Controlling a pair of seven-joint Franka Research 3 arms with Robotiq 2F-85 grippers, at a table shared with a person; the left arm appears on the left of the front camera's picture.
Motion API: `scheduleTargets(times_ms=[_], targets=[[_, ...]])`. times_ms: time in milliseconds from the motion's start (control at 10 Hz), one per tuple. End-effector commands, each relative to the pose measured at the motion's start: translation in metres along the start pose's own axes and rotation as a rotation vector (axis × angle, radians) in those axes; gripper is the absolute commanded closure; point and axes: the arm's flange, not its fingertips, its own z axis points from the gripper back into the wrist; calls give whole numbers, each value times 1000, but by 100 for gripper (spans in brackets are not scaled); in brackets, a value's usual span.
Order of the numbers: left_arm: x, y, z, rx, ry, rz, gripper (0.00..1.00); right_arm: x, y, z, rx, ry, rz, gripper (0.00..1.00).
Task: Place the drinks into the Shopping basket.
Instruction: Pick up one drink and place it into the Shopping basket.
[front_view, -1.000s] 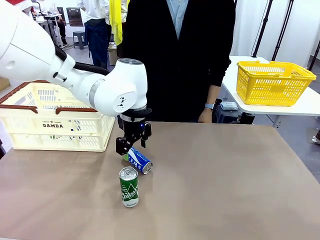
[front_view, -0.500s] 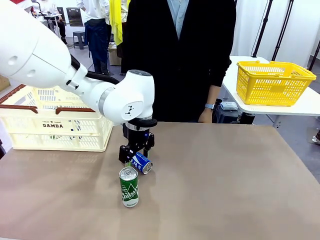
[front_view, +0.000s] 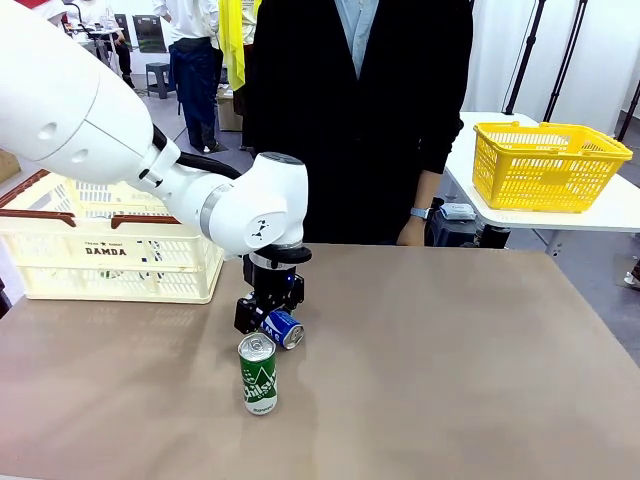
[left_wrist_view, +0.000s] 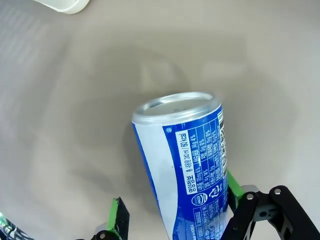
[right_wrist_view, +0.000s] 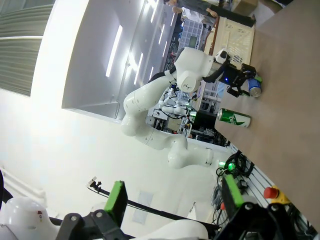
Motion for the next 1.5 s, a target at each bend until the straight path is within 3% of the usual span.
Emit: scheduleTargets(times_ms=[0, 100, 800, 1100, 1200, 1400], targets=[[-4, -4, 4, 14, -45, 28, 60, -1, 4, 0, 5, -6, -16, 0], [-5, -3, 3, 7, -51, 22, 100, -1, 4, 0, 5, -6, -16, 0], [-3, 4, 10, -36, -30, 24, 100, -1, 4, 0, 5, -6, -16, 0], [1, 18, 40, -97, -8, -59, 100, -1, 4, 0, 5, -6, -16, 0], [4, 33, 72, -104, -13, -148, 100, -1, 4, 0, 5, -6, -16, 0], [7, 67, 134, -124, 53, -476, 100, -1, 4, 0, 5, -6, -16, 0]])
